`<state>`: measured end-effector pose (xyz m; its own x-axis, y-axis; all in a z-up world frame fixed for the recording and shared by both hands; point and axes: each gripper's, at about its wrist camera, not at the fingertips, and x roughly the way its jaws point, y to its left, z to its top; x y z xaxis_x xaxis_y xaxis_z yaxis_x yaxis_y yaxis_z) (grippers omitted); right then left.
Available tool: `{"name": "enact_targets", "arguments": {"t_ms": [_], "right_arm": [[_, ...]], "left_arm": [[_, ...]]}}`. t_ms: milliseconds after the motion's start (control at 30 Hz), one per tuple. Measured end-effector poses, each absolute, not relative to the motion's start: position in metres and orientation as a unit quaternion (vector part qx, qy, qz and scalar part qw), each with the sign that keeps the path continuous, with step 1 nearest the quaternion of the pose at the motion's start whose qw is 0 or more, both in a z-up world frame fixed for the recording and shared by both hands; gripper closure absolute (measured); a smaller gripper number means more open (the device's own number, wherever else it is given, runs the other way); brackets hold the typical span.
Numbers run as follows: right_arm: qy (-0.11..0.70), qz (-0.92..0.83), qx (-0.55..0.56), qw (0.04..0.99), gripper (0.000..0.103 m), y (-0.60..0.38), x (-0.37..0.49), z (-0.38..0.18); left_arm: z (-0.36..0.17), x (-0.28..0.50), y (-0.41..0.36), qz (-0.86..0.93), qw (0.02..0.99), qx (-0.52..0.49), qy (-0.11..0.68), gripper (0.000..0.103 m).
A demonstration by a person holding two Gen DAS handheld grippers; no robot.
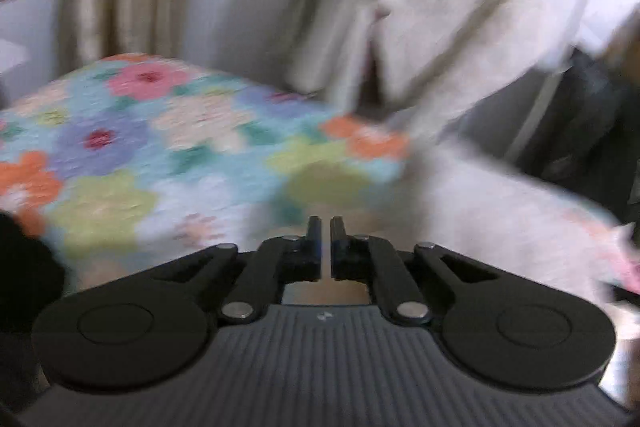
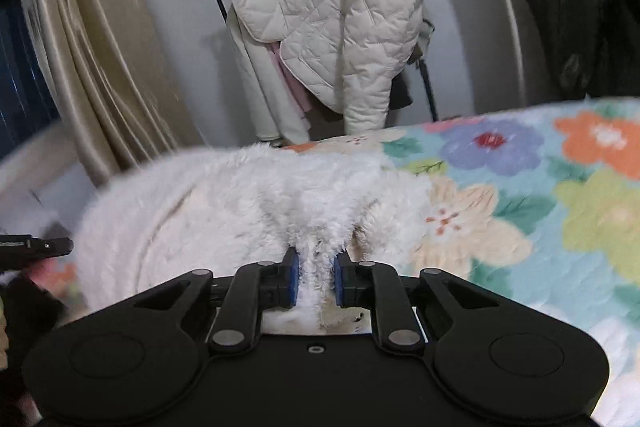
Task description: Fold clothes
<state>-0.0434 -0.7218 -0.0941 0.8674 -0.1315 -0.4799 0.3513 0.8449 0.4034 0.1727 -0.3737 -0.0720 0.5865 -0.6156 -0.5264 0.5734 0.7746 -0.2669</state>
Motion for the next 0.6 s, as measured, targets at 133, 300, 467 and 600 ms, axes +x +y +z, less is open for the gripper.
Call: {"name": "enact_targets", "arguments": {"t_ms": [133,300,467,600], "right_arm": [[0.221,-0.137,0.243,0.935,0.084,-0.726,-0.036,-0.101],[0.207,-0.123,0.286,0.928,0.082,-0.742,-0.027,-0.107],[0.218,-0.107,0.279,0.929,0.082,-0.746,-0.023,-0.112],[0.241,-0.124,0.217,0.938,0.083,-0.738,-0.018,-0.111]], "left_arm": [[-0.056,0.143,-0.394,-0.422,0.862,-0.002,0.281,0.016],[-0.087,0.118,-0.442,-0.444,0.845,0.054,0.292,0.0],[-0.128,0.123,-0.471,-0.411,0.859,0.066,0.299,0.07],[-0.114,0.125,-0.467,-0.387,0.881,0.081,0.259,0.082]]}}
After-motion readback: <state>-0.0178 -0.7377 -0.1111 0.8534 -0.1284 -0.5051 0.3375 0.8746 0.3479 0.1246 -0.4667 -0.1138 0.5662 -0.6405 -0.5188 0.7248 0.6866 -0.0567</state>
